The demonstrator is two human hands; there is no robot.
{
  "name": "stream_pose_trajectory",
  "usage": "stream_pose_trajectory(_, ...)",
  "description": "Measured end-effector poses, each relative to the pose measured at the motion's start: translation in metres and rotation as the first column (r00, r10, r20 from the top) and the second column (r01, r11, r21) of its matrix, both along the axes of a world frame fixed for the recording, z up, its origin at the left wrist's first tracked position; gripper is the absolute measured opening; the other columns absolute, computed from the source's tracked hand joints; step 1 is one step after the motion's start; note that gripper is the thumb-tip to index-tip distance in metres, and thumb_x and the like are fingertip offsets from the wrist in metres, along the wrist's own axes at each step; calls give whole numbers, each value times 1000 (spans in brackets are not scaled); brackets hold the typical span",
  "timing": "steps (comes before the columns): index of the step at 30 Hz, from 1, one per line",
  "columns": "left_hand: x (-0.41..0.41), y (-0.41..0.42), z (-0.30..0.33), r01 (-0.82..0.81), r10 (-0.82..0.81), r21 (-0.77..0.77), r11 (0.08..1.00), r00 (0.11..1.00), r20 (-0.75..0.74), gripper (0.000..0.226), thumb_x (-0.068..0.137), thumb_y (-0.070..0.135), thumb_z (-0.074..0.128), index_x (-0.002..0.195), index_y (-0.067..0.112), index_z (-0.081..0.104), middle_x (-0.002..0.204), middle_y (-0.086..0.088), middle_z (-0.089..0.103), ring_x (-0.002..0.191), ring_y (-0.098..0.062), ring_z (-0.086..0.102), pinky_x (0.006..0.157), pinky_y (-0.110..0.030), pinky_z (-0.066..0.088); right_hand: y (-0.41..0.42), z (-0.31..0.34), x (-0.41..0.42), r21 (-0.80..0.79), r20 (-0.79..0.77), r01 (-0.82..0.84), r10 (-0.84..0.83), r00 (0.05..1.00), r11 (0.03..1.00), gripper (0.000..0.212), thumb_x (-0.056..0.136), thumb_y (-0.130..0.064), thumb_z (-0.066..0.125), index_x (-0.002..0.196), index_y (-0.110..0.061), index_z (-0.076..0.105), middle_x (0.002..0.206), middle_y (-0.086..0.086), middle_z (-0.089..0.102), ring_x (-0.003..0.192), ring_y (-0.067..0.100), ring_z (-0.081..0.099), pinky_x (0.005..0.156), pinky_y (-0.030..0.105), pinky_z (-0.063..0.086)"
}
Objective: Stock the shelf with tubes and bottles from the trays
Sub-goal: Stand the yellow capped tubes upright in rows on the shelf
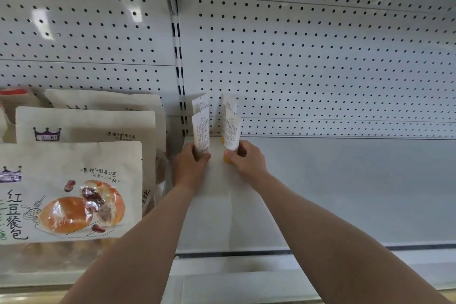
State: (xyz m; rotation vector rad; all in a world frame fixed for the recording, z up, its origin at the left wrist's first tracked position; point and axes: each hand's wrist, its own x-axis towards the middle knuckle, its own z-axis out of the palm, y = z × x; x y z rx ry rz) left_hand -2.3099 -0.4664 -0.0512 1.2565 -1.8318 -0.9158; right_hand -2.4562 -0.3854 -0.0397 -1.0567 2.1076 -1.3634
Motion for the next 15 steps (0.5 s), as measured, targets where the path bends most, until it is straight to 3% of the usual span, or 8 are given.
stream_pose_trajectory(7, -1, 1, 1, 0, 0, 0, 1000, 1000, 7, 34, 87, 26, 72, 117, 14, 63, 113, -5, 71, 102, -25, 66, 86, -34, 53, 1, 3, 1, 5, -13, -9, 9, 1000, 1000, 26, 88, -33, 72, 111, -23, 66, 90, -10, 66, 85, 11, 60, 69, 24, 46)
stream_pose_trajectory(10, 0, 2, 2, -12, 12, 17, 1000, 1000, 6, 31, 85, 28, 71, 113, 16, 64, 108, -4, 72, 98, -24, 66, 84, -34, 53, 0, 2, 1, 22, 26, -27, 26, 999, 999, 48, 84, -36, 76, 127, -23, 61, 107, -9, 69, 101, 11, 63, 89, 31, 52)
stream_pose_trajectory(12, 0, 4, 3, -18, 19, 33, 999, 1000, -2, 32, 84, 30, 72, 111, 16, 63, 103, -2, 72, 95, -24, 67, 82, -35, 53, 3, 3, 2, 24, 72, -30, 28, 997, 999, 70, 81, -42, 79, 142, -22, 50, 127, -7, 64, 115, 12, 60, 102, 36, 48)
stream_pose_trajectory(15, -1, 6, 8, -19, 23, 93, 996, 999, -46, 52, 81, 32, 75, 126, 18, 55, 114, -1, 69, 106, -25, 64, 90, -37, 52, 17, 6, -1, 49, 118, -17, 11, 993, 999, 87, 81, -45, 80, 152, -18, 37, 143, -1, 52, 130, 14, 50, 110, 37, 42)
